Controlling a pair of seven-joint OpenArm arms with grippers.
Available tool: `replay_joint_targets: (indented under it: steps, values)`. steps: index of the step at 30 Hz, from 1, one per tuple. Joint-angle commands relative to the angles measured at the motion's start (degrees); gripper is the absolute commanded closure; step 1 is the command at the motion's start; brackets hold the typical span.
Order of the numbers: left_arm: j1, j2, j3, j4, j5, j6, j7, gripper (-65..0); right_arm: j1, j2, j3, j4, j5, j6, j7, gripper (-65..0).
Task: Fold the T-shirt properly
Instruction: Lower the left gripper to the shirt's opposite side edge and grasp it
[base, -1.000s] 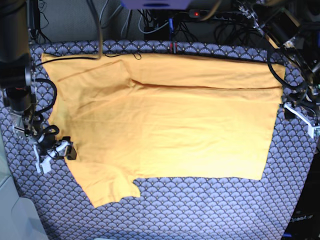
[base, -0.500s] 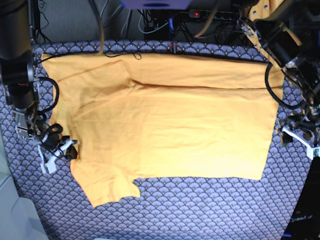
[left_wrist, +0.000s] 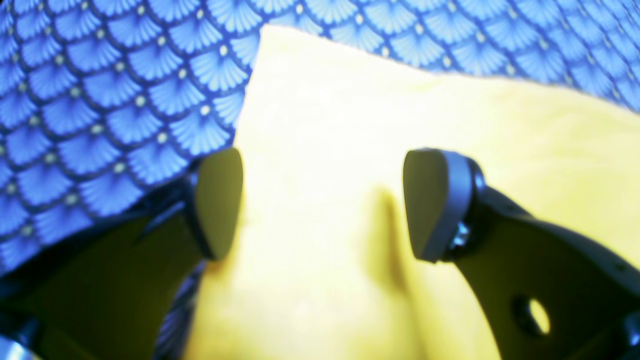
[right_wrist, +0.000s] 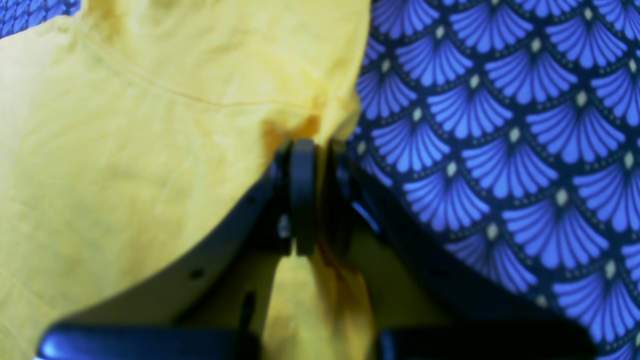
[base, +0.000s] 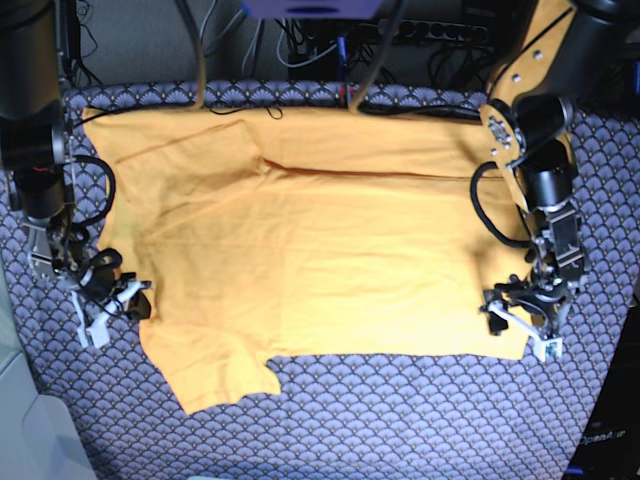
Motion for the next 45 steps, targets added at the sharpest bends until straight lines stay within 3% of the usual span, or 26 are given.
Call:
replay_joint_targets:
  steps: [1,10,20,30,32,34,39,45]
  values:
    - [-2.85,-1.12,0.1,-1.59,-0.31,0.75,-2.66,-48.6,1.88,1.02,0.06,0.87,0.68,0.82,1.44,-4.0]
    - [-5.58,-3.67,0.19,-12.05,-0.22,4.35,-10.83,-48.6,1.79,1.64,-0.03,0.87,0.59,0.82,1.44,-4.0]
    - [-5.93,-3.84,0.19,-16.97,-0.22,6.55,-14.79,-48.6,1.88,1.73,-0.03,0.87,0.59,0.82,1.44,-4.0]
    - [-5.93,-4.81,0.19,-21.81,-0.22,6.02,-18.13,-47.9,1.7,2.34,-0.12,0.87,0.59,0.82,1.44,-4.0]
    - [-5.75,-4.81,0.19,-21.81,-0.22,5.93,-17.96,-44.4,1.7,2.43,-0.12,0.87,0.59,0.82,1.44,-4.0]
    - [-5.58,-4.81,0.19,-21.81,-0.22,5.93,-17.87,-35.4,1.7,2.52,-0.12,0.87,0.59,0.82,1.44,-4.0]
    - [-5.58,-4.9,0.19,-21.46,-0.22,6.37,-17.69,-1.5,1.61,2.78,-0.12,0.87,0.59,0.82,1.36,-4.0]
    - [-5.67,-5.16,0.1,-16.18,-0.48,6.11,-9.52,0.0,1.44,2.78,-0.03,0.87,0.59,0.82,1.27,-4.0]
